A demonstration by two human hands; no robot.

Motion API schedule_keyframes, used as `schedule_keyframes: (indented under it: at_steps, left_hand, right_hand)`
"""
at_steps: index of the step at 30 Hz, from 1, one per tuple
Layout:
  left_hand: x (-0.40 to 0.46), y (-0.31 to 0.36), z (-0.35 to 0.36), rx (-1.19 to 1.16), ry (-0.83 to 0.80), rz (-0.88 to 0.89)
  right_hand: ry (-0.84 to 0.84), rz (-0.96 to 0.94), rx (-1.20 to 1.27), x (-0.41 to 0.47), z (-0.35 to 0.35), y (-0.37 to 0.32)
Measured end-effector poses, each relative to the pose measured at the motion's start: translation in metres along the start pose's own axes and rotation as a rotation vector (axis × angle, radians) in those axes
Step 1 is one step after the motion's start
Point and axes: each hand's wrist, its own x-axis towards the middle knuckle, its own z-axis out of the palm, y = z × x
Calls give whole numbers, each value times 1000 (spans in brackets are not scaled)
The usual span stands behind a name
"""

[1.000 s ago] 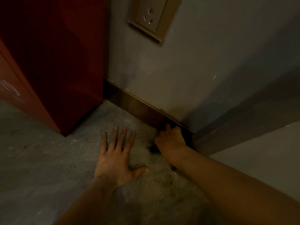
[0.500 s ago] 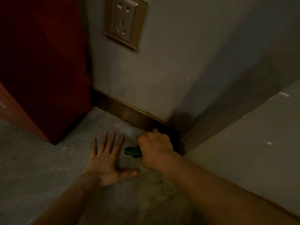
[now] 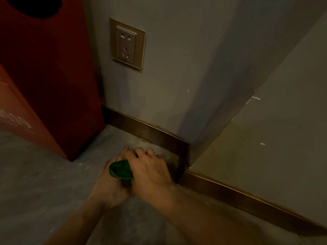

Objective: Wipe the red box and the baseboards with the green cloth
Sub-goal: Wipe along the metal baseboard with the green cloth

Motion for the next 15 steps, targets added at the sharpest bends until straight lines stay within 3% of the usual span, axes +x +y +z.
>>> schedule_keyframes:
  at_steps: [5,15]
  left_hand:
    - [-14,14,-20,-99,90,6]
    - [-31,53,-52,233,199,196]
  right_hand:
    - [24,106,171,-12,-11,4]
    - [47,76,293,-42,-43,6]
